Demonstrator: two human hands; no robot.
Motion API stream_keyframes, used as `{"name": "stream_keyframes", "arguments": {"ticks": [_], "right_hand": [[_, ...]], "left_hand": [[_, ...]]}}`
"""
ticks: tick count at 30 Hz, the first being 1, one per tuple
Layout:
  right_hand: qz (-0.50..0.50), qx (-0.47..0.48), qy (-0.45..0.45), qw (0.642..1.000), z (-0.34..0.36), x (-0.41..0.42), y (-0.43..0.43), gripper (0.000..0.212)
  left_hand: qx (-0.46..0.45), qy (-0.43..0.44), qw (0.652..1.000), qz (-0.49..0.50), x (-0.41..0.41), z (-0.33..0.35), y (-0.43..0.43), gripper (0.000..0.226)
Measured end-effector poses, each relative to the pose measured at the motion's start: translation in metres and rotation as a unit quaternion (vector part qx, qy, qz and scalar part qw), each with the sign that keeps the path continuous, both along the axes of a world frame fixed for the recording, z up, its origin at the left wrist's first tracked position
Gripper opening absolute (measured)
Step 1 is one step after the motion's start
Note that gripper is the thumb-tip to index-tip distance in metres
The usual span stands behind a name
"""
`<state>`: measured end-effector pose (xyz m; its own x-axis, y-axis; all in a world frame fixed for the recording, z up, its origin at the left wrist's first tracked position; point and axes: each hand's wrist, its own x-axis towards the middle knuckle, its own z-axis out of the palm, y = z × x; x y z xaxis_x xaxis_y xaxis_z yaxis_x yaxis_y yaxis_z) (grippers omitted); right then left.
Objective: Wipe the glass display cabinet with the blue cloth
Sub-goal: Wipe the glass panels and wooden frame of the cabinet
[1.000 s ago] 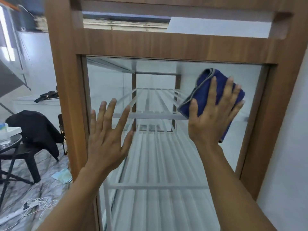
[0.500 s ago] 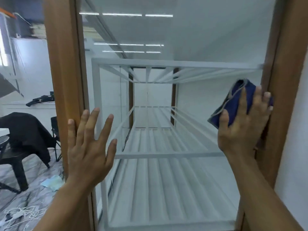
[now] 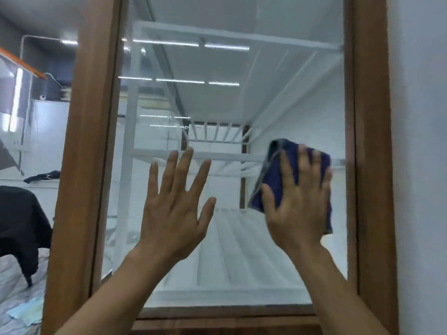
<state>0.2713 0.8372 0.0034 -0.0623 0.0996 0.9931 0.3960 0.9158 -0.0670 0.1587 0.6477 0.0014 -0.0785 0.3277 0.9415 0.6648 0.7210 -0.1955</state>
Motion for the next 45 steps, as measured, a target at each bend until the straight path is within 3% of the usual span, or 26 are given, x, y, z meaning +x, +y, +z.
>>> {"name": "stream_keyframes", "arguments": {"ticks": [2, 4, 5, 7, 10, 11, 13, 15, 17, 18, 20, 22, 23, 25, 27, 29, 31, 33, 36, 37, 39, 42, 43, 45], "right_hand": [[0.044, 0.153, -0.113, 0.981, -0.028, -0.023, -0.038, 0.068], [0.047, 0.208, -0.16, 0.964, -0.036, -0.021, -0.031, 0.067], [0.044, 0.193, -0.139, 0.97, -0.032, -0.012, -0.013, 0.066], [0.011, 0.077, -0.049, 0.996, -0.02, 0.01, 0.031, 0.067], [-0.011, -0.079, 0.05, 0.996, -0.01, 0.026, 0.048, 0.069], [-0.008, -0.062, 0.045, 0.997, -0.015, 0.019, 0.034, 0.069], [0.034, 0.069, -0.056, 0.995, -0.044, 0.0, -0.002, 0.07], [0.045, 0.219, -0.193, 0.955, -0.078, -0.005, -0.017, 0.07], [0.032, 0.273, -0.229, 0.934, -0.092, 0.008, 0.005, 0.067], [0.027, 0.246, -0.203, 0.947, -0.094, 0.015, 0.024, 0.066], [0.013, 0.085, -0.105, 0.991, -0.097, 0.034, 0.056, 0.067], [0.003, -0.053, -0.017, 0.998, -0.103, 0.041, 0.057, 0.069], [0.007, -0.075, -0.007, 0.997, -0.106, 0.034, 0.043, 0.07], [0.048, -0.009, -0.072, 0.996, -0.114, 0.01, -0.001, 0.071], [0.077, 0.127, -0.177, 0.973, -0.124, -0.008, -0.038, 0.072], [0.063, 0.183, -0.222, 0.956, -0.123, -0.005, -0.032, 0.073], [0.053, 0.142, -0.193, 0.969, -0.126, 0.014, 0.006, 0.073], [0.04, 0.028, -0.117, 0.992, -0.131, 0.04, 0.047, 0.071], [0.011, -0.082, -0.017, 0.996, -0.121, 0.039, 0.045, 0.072], [0.012, -0.068, -0.013, 0.998, -0.109, 0.025, 0.028, 0.074], [0.046, 0.069, -0.087, 0.993, -0.087, -0.007, -0.014, 0.077], [0.041, 0.269, -0.204, 0.94, -0.052, -0.021, -0.029, 0.075], [0.036, 0.274, -0.192, 0.942, -0.037, -0.015, -0.016, 0.074], [0.016, 0.172, -0.111, 0.979, -0.005, 0.003, 0.023, 0.073]], "left_hand": [[0.007, -0.004, 1.0, -0.011, -0.001, -0.015, -0.002, 0.07], [0.016, -0.003, 1.0, -0.018, -0.004, -0.028, -0.006, 0.07], [0.016, 0.005, 1.0, -0.016, -0.006, -0.034, -0.009, 0.069], [0.017, 0.016, 1.0, -0.013, -0.009, -0.044, -0.012, 0.066], [0.025, 0.016, 0.999, -0.014, -0.01, -0.053, -0.013, 0.066], [0.029, 0.01, 0.999, -0.01, -0.009, -0.057, -0.013, 0.068], [0.037, -0.008, 0.999, -0.008, -0.005, -0.068, -0.013, 0.07], [0.038, -0.01, 0.999, -0.012, -0.004, -0.082, -0.01, 0.071], [0.033, -0.01, 0.999, -0.012, -0.003, -0.097, -0.008, 0.071], [0.034, -0.013, 0.999, -0.011, -0.002, -0.102, -0.007, 0.071], [0.037, -0.024, 0.999, -0.009, 0.001, -0.109, -0.006, 0.071], [0.041, -0.028, 0.999, -0.009, 0.006, -0.111, -0.004, 0.071], [0.04, -0.029, 0.999, -0.007, 0.008, -0.113, -0.002, 0.071], [0.032, -0.031, 0.999, -0.004, 0.01, -0.115, 0.002, 0.073], [0.023, -0.034, 0.999, -0.008, 0.01, -0.118, 0.003, 0.076], [0.015, -0.035, 0.999, -0.013, 0.008, -0.119, -0.002, 0.075], [0.002, -0.031, 0.999, -0.006, 0.005, -0.119, -0.01, 0.073], [-0.005, -0.028, 1.0, -0.002, 0.001, -0.117, -0.018, 0.07], [-0.015, -0.019, 1.0, 0.004, -0.006, -0.11, -0.028, 0.07], [-0.022, -0.016, 1.0, 0.007, -0.008, -0.106, -0.029, 0.07], [-0.033, -0.008, 0.999, 0.009, -0.009, -0.096, -0.03, 0.071], [-0.047, 0.009, 0.999, 0.016, -0.012, -0.078, -0.031, 0.072], [-0.05, 0.008, 0.999, 0.015, -0.014, -0.069, -0.033, 0.073], [-0.052, 0.01, 0.999, 0.015, -0.019, -0.052, -0.042, 0.073]]}}
